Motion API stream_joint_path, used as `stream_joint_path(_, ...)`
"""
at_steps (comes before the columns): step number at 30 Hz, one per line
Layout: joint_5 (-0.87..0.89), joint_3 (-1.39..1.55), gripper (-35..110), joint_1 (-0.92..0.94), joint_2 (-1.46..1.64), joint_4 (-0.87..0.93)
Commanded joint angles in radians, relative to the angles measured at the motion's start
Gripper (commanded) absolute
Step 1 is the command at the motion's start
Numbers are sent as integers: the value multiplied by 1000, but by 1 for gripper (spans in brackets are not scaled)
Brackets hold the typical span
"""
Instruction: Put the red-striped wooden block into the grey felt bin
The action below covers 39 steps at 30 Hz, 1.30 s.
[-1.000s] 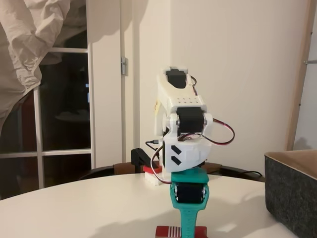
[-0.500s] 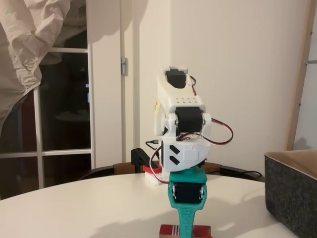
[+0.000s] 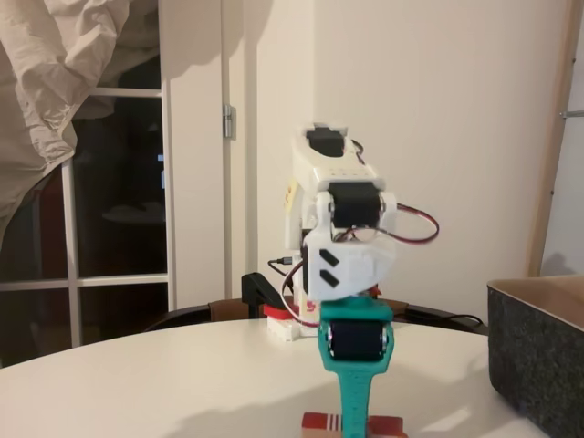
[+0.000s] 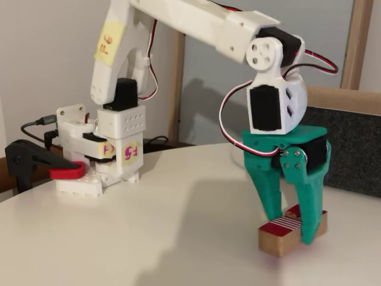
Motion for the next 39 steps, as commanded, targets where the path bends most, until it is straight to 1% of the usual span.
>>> stream_joint_path(1, 5, -64, 5, 8, 38, -14)
stream_joint_path(13, -46, -267, 5, -3, 44, -25)
stream_joint_path(20, -100, -397, 5, -55, 46, -25)
stream_joint_path(27, -160, -511, 6, -173, 46, -25)
stream_joint_path(39, -301, -623, 5, -482, 46, -23)
